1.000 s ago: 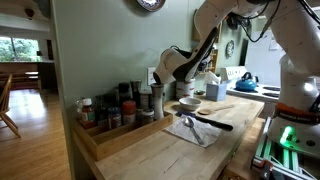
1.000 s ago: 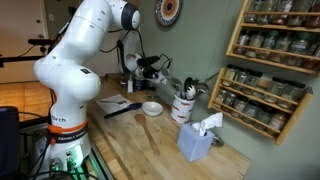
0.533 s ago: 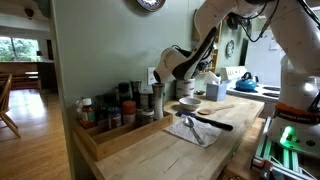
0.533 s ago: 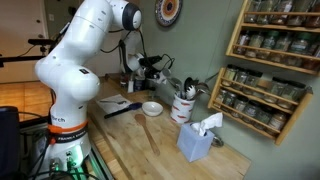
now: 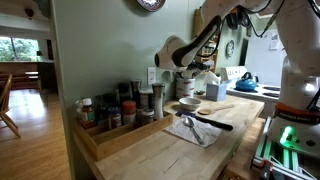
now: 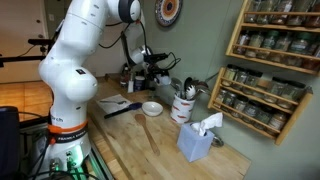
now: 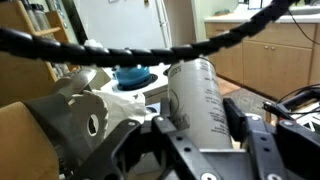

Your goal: Pick up the salt shaker and put it inside the bowl

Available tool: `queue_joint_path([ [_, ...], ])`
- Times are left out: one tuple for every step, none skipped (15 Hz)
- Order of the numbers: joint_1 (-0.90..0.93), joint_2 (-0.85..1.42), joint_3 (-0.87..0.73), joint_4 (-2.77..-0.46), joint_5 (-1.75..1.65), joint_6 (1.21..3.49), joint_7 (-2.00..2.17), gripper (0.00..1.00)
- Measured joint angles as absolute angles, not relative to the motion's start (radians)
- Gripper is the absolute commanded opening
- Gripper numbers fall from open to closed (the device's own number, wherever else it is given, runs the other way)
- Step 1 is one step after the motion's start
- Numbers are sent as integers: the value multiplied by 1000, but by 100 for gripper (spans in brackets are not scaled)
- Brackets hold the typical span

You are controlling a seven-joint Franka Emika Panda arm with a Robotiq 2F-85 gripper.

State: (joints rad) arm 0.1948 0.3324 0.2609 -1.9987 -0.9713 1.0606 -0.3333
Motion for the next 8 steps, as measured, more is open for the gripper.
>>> queue_joint_path([
  [181, 304, 261, -2006, -943, 1098, -333, 30],
  [167, 273, 260, -2017, -917, 1140, -334, 30],
  [155, 243, 259, -2031, -892, 1183, -336, 30],
  [144, 211, 256, -2046, -867, 1231, -340, 30],
  [135, 181, 252, -2063, -844, 1277, -345, 30],
  [127, 150, 246, -2080, -821, 1324, -355, 30],
  [122, 120, 239, -2098, -799, 1370, -366, 30],
  [117, 91, 230, -2116, -778, 1416, -381, 30],
])
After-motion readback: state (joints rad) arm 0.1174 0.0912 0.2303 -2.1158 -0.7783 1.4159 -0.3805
